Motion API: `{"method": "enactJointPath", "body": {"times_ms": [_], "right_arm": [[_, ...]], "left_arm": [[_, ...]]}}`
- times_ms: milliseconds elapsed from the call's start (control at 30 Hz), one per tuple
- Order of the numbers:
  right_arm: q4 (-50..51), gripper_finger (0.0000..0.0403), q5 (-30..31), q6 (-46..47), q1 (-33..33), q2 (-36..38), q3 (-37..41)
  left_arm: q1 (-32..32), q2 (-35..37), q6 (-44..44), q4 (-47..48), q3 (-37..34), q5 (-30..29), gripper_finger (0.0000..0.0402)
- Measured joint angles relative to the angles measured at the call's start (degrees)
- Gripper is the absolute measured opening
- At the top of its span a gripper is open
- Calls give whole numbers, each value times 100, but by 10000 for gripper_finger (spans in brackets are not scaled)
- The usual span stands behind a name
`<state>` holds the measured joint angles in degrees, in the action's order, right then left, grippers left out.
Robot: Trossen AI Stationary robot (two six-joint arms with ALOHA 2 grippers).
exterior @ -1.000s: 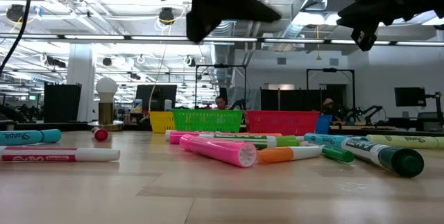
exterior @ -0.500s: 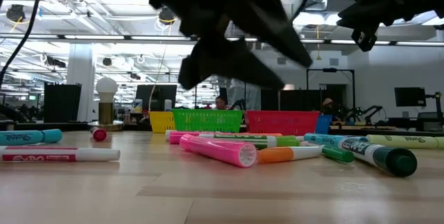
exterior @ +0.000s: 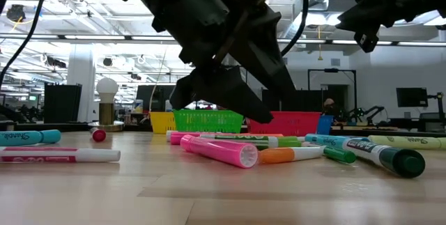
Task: Pick & Place Markers
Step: Put the orange highlighter into the blue bin
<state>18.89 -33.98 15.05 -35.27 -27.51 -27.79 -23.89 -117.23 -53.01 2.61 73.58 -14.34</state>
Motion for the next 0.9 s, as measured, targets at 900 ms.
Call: {"method": "enactJointPath", "body": {"times_ms": [900], "right_arm": [[40, 63, -4, -50, 0, -22, -4]], "left_arm": [[-130, 197, 52, -659, 218, 641, 159]]}}
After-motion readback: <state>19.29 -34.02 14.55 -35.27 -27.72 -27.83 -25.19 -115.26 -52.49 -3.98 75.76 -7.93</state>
